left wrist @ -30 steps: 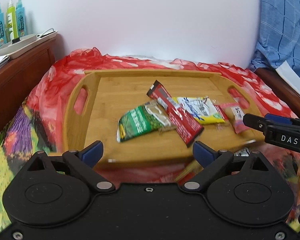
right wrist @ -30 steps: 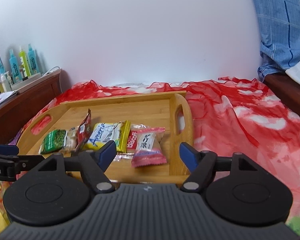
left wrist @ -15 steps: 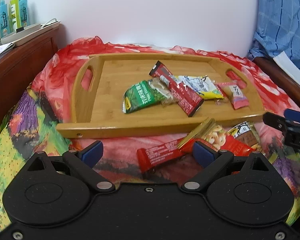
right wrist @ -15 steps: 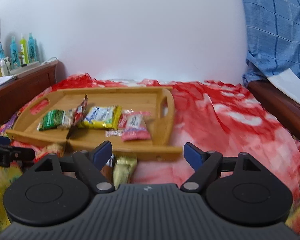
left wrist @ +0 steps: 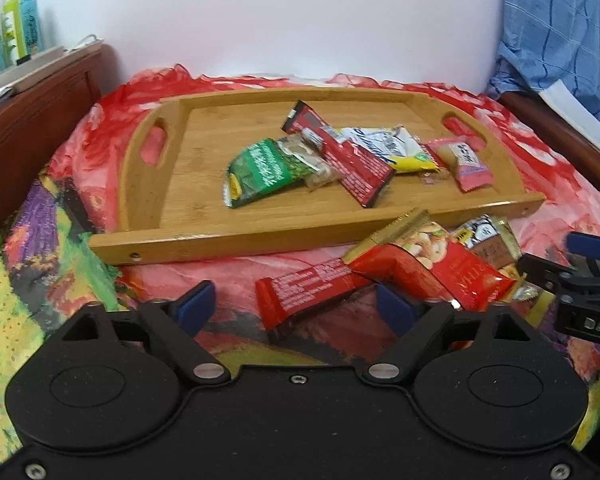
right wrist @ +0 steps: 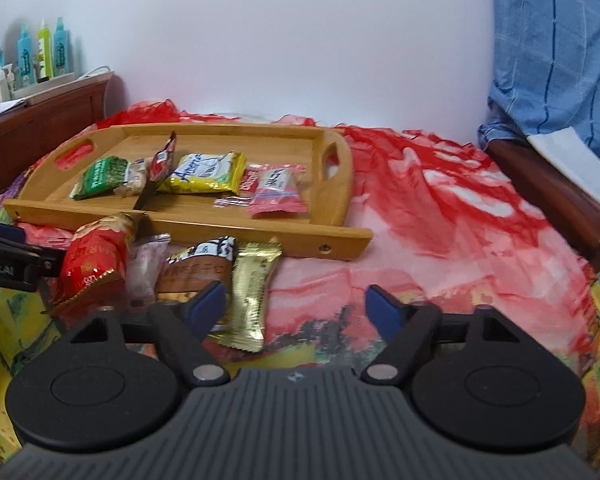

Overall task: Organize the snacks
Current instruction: 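Grasp the gold bar packet with the right tool while the left grasps the red nut bag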

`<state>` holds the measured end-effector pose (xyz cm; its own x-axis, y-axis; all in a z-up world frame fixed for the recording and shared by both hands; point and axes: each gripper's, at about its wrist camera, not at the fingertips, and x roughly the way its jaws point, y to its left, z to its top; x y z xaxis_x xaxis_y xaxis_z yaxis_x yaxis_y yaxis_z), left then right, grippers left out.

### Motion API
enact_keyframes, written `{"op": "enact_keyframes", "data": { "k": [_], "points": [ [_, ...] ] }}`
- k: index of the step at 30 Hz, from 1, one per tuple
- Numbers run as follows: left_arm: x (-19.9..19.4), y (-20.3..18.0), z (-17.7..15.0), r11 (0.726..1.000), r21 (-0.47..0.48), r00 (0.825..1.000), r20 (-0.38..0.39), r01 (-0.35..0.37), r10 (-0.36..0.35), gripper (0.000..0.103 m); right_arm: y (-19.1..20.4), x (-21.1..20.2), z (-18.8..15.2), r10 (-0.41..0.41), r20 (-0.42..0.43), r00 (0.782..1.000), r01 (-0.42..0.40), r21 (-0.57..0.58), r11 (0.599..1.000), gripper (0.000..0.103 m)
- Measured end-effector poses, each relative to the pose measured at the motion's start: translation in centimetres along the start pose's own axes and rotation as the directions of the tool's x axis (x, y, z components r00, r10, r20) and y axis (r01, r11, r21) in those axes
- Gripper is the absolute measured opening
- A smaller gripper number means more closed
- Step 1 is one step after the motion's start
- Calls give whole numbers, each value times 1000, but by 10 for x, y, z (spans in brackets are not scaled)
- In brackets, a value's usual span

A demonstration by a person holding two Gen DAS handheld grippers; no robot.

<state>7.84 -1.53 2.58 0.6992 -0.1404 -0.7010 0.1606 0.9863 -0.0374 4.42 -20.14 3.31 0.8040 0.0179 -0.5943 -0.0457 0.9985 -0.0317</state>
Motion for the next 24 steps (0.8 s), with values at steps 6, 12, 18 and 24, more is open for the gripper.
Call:
{"op": "enact_keyframes", "data": {
  "k": [6, 12, 18, 24],
  "points": [
    [0, -5, -1, 1000, 1, 1000, -2, 3, -3, 54, 3, 4, 2, 33, 2, 999, -33, 25, 999, 75],
    [-19, 1, 2, 998, -66, 999, 31, 19, -17, 52, -3, 4, 5, 11, 21, 1000, -13, 77, 997, 68],
    [-41, 2, 10, 982, -141, 992, 32, 126, -122, 52, -11, 8, 5, -5, -3, 1000, 5, 119, 993, 68],
    [-38, -20, 18, 968, -151, 980, 31, 200, -198, 64, -9, 8, 4, 17, -7, 1000, -16, 109, 994, 68]
  ]
}}
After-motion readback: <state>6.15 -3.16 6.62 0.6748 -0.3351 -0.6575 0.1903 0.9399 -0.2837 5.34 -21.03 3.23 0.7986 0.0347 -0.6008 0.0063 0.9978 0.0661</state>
